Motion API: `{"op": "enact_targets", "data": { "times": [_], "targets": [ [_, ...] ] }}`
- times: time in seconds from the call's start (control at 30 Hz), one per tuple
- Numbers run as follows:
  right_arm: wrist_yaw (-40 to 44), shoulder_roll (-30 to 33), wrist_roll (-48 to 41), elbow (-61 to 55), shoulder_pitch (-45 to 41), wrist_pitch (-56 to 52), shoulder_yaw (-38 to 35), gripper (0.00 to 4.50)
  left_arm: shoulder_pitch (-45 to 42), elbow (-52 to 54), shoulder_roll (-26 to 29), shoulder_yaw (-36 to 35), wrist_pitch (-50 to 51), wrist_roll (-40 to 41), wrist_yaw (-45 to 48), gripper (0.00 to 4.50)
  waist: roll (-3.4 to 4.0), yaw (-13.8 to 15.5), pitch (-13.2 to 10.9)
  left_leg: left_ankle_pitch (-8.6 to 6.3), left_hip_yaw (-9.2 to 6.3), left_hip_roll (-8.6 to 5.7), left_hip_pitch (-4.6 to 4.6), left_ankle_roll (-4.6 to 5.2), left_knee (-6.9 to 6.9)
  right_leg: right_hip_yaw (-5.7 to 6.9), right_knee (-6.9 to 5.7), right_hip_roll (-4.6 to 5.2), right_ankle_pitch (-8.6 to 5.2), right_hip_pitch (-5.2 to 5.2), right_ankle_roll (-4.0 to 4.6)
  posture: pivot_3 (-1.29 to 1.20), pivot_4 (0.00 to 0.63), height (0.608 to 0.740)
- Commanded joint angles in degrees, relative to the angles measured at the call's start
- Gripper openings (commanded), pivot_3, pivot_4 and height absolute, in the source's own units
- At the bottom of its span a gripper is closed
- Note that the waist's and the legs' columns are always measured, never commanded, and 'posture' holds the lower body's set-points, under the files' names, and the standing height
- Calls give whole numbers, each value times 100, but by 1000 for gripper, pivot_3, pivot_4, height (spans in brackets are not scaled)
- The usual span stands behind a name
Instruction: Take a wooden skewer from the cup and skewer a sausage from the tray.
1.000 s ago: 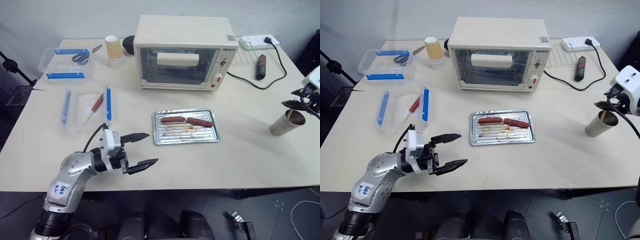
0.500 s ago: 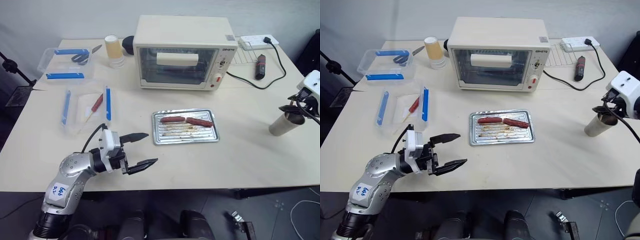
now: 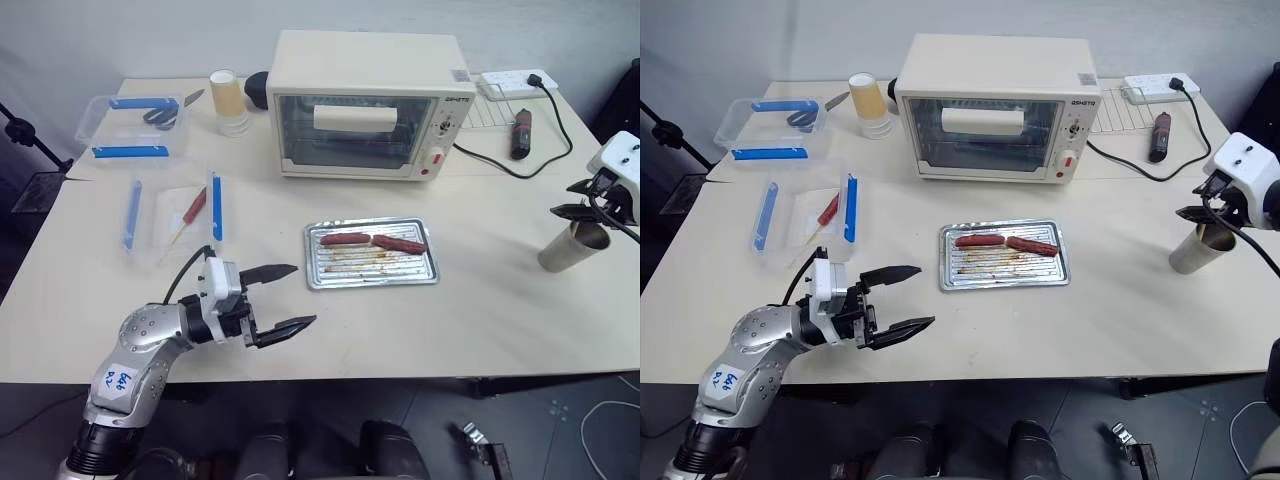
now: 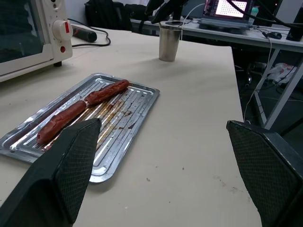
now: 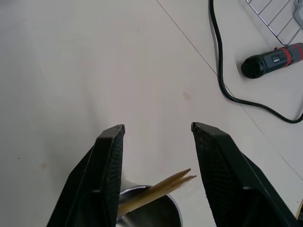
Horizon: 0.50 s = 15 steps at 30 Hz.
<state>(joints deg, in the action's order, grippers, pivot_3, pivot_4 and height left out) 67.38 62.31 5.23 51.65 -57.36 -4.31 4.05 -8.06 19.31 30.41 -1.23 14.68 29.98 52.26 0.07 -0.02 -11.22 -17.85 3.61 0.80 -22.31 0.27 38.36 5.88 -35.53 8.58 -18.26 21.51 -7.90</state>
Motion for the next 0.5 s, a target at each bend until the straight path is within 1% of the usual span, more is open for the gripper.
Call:
{"op": "enact_targets", "data": {
  "times": [0.03,0.27,0.43,0.5],
  "targets": [
    [18,47,-83,-180,40,-89,-148,2319,-46,86,31,-45,-16,38,9,4500,0,-5,0,0,0,0,0,0,0,0,0,0,0,0,0,0,150,740],
    [137,66,-156,-317,171,-282,-184,2319,-6,116,42,-68,8,36,-13,4500,0,-9,0,0,1,0,1,0,-1,-1,-1,0,0,0,0,0,150,740],
    [580,201,-295,-850,428,-697,-146,2319,10,130,48,-72,22,37,-22,4500,0,-1,0,0,0,1,1,0,0,0,-1,-1,0,0,0,0,150,740],
    [578,266,-272,-1049,542,-781,-154,2319,21,142,50,-73,29,40,-22,4500,0,7,0,0,-1,0,0,0,2,0,-2,0,0,0,0,0,150,740]
  ]
}}
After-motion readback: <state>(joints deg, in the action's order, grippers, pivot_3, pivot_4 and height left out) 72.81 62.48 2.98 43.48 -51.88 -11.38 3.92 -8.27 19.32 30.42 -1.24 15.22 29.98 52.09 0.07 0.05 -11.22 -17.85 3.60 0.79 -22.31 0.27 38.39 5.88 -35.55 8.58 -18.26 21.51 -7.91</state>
